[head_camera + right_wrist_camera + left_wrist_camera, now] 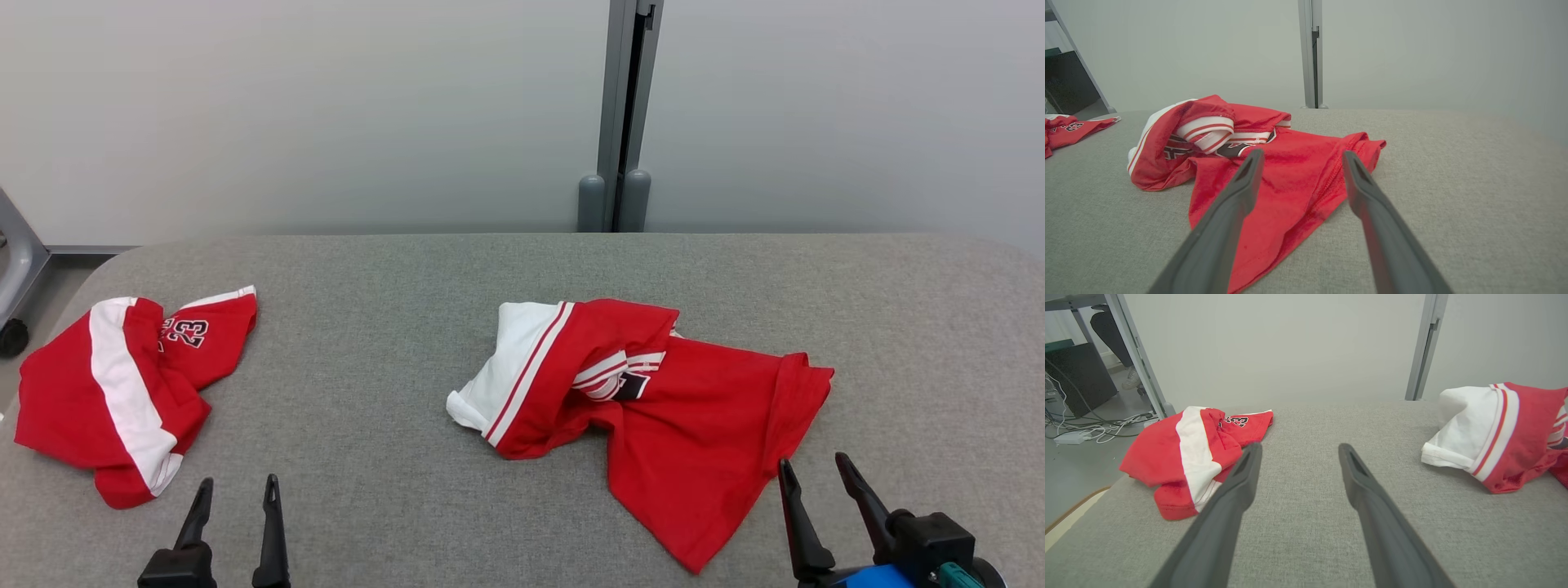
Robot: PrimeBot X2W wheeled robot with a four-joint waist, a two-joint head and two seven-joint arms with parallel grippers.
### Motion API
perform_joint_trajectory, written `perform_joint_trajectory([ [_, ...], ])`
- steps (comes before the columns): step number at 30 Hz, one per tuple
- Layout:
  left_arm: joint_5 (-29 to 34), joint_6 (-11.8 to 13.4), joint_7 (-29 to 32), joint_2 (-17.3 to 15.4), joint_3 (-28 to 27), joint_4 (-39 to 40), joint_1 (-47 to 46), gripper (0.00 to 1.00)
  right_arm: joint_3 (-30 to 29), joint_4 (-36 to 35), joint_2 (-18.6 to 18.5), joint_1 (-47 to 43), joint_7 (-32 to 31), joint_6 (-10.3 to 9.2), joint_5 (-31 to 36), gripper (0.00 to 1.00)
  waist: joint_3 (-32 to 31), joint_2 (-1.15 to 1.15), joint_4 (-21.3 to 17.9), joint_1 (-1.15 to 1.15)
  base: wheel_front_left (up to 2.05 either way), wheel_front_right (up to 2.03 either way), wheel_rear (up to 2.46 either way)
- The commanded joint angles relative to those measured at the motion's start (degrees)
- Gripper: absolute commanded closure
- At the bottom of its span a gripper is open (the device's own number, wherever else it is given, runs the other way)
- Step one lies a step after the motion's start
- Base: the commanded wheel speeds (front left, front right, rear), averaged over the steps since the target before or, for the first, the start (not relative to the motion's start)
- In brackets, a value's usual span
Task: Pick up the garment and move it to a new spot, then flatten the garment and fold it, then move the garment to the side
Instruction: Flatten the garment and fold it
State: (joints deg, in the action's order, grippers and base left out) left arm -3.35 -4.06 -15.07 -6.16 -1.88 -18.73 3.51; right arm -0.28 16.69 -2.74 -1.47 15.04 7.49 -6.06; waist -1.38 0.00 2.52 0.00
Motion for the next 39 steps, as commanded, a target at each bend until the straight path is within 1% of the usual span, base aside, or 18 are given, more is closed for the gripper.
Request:
perform_joint_trajectory([
  [1,0.20,-0.26,-0.15,0.02,-0.48,-1.04,-0.23,0.00,0.08,0.79,-0.28,-0.78,0.22,0.01,-0.07,0.00,0.06,0.00,-0.10,0.00,0.00,0.00,0.00],
  [5,0.37,-0.34,-0.15,0.22,-0.60,-2.22,-0.97,0.00,0.08,1.58,-0.28,-0.79,0.22,0.01,-0.14,0.00,0.14,0.00,-0.14,0.00,0.00,0.00,0.00],
  [10,0.81,-0.03,-0.16,0.44,-0.69,-2.31,-1.00,0.00,0.06,1.89,-0.28,-0.68,0.22,0.01,-0.14,0.00,0.24,0.00,-0.15,0.00,0.00,0.00,0.00],
  [19,1.17,-0.28,-0.16,0.68,-1.14,-2.10,-1.34,0.00,0.25,2.29,-0.28,-0.30,0.22,0.01,-0.13,0.00,0.45,0.00,-0.11,0.00,0.00,0.00,0.00],
  [22,1.30,-0.33,-0.16,0.81,-1.12,-1.85,-1.67,0.00,0.74,2.99,-0.28,-0.26,0.22,0.01,-0.32,0.00,0.51,0.00,0.13,0.00,0.00,0.00,0.00],
  [25,1.37,0.30,-0.15,1.30,-0.54,-1.04,-1.26,0.00,1.86,4.04,-0.28,0.03,0.21,0.01,-0.33,0.00,0.54,0.00,0.46,0.00,0.00,0.00,0.00],
  [26,1.21,0.07,-0.15,1.18,-0.64,-1.14,-1.51,0.00,2.35,4.48,-0.29,0.27,0.22,0.01,-0.23,0.00,0.63,0.00,0.55,0.00,0.00,0.00,0.00],
  [31,1.04,-0.52,-0.15,0.94,-0.76,-1.63,-2.40,0.00,4.31,8.36,-0.31,1.76,0.22,0.01,0.21,0.00,1.03,0.00,1.09,0.00,0.00,0.00,0.00],
  [39,1.36,-0.88,-0.15,1.49,-0.09,-1.67,-3.11,0.00,6.96,19.00,-0.30,5.35,0.22,0.01,-1.55,0.00,1.95,0.00,2.17,0.00,0.00,0.00,0.00],
])
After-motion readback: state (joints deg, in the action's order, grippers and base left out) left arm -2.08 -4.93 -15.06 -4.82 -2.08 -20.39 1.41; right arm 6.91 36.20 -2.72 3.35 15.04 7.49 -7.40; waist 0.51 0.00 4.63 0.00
